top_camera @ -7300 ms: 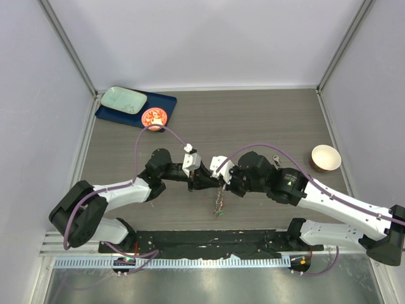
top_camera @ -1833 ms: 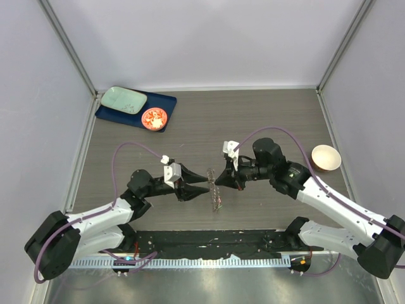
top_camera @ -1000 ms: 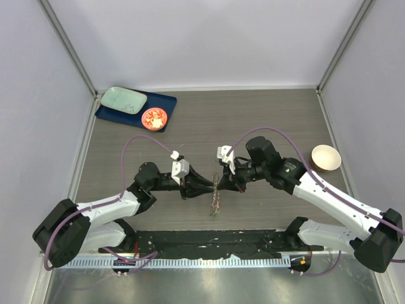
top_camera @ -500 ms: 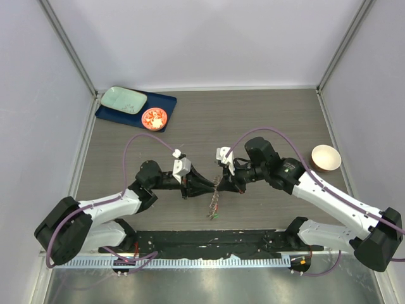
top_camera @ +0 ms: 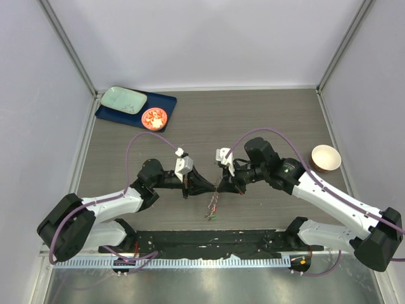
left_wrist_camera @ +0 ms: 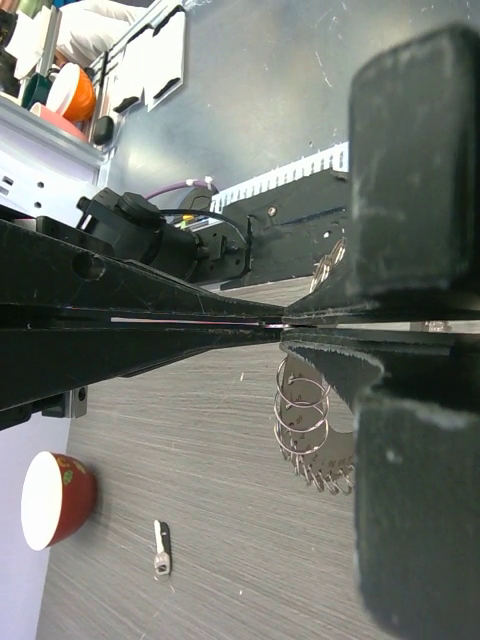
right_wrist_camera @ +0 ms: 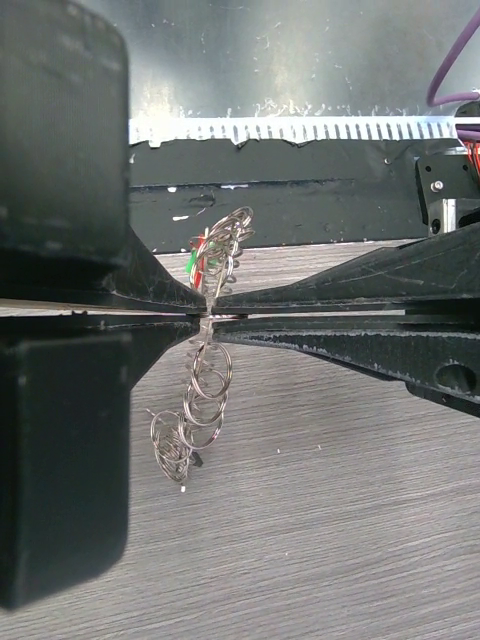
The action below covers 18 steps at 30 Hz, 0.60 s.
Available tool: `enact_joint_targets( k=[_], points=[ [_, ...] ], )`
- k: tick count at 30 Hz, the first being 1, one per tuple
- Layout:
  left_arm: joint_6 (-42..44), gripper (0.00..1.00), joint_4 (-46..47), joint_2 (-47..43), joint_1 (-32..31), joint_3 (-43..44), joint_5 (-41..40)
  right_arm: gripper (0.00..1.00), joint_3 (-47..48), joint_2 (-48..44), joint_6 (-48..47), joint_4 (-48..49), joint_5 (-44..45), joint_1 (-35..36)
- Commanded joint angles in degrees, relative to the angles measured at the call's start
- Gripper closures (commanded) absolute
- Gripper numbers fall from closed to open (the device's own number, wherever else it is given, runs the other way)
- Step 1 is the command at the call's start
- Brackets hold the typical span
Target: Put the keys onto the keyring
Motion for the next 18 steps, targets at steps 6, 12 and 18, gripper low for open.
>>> enact_joint_targets(
  k=[6,12,18],
  points=[
    [2.3,1.0,-0.4,-1.6,-0.2,0.7,-0.6,0.81,2.8,-2.3,1.3,3.9,2.0,0.4],
    [11.8,1.0,-6.5,-7.2,-0.4,-3.0,-8.4,0.4,0.3,-6.0,6.6,8.9,6.6,0.3],
    [22.6,1.0,-10.2,-12.5,-2.8,-7.6,-16.8,0.21,-0.5,-5.4,16.3,12.6,24.3,-0.4]
  ],
)
